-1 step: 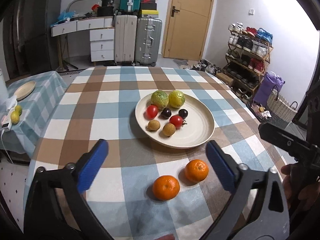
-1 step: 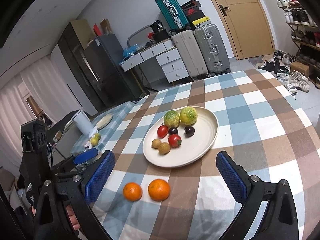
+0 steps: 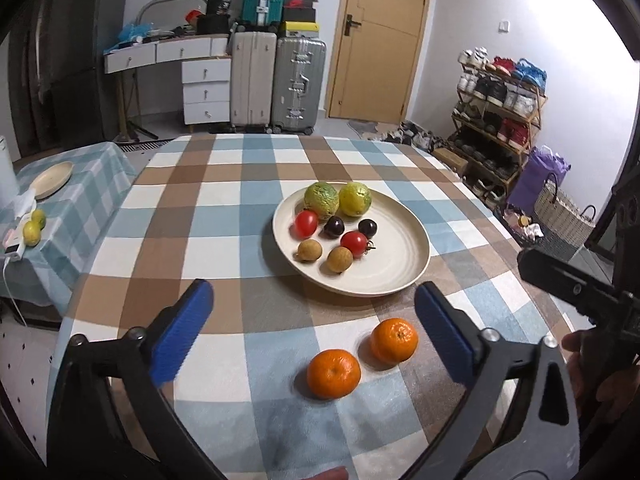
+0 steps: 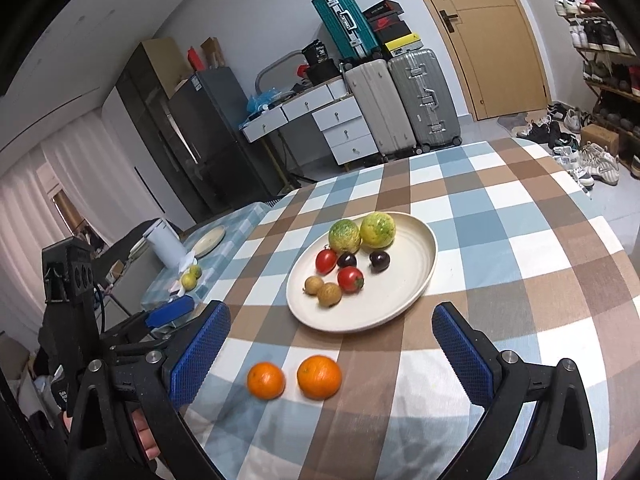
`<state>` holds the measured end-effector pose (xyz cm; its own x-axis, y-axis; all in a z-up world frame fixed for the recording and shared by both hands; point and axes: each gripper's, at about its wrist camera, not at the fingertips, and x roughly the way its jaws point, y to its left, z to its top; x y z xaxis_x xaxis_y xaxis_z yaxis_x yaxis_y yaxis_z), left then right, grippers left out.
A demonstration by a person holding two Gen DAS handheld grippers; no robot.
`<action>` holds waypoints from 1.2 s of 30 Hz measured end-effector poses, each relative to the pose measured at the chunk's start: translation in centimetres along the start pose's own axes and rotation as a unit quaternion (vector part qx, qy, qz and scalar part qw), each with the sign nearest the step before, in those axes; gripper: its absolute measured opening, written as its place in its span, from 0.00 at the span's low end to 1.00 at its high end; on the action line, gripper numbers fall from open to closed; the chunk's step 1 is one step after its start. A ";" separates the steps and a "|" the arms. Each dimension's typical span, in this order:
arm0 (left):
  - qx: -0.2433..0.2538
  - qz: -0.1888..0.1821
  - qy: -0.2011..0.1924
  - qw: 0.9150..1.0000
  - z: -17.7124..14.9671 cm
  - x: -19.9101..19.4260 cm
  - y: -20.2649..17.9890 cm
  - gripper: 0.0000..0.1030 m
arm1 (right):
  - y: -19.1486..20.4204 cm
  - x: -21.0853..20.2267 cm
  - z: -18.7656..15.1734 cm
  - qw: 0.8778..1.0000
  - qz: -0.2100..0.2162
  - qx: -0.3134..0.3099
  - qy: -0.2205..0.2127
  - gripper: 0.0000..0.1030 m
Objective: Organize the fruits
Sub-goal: 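Withdraw both grippers from the plate toward the two oranges, then lower the right gripper onto an orange and close it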
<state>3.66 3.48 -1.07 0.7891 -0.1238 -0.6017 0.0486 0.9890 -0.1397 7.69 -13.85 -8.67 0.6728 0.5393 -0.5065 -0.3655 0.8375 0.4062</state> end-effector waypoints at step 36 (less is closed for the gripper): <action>-0.068 -0.003 0.006 0.998 -6.9 1.3 5.0 0.99 | 0.9 9.3 -5.0 0.988 0.000 -0.031 0.150 0.64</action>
<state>0.74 7.71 -8.00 0.7820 -0.1315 -0.6092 -0.0308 0.9681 -0.2485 10.45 -7.64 -16.83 0.4552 0.5329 -0.7133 -0.4110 0.8364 0.3626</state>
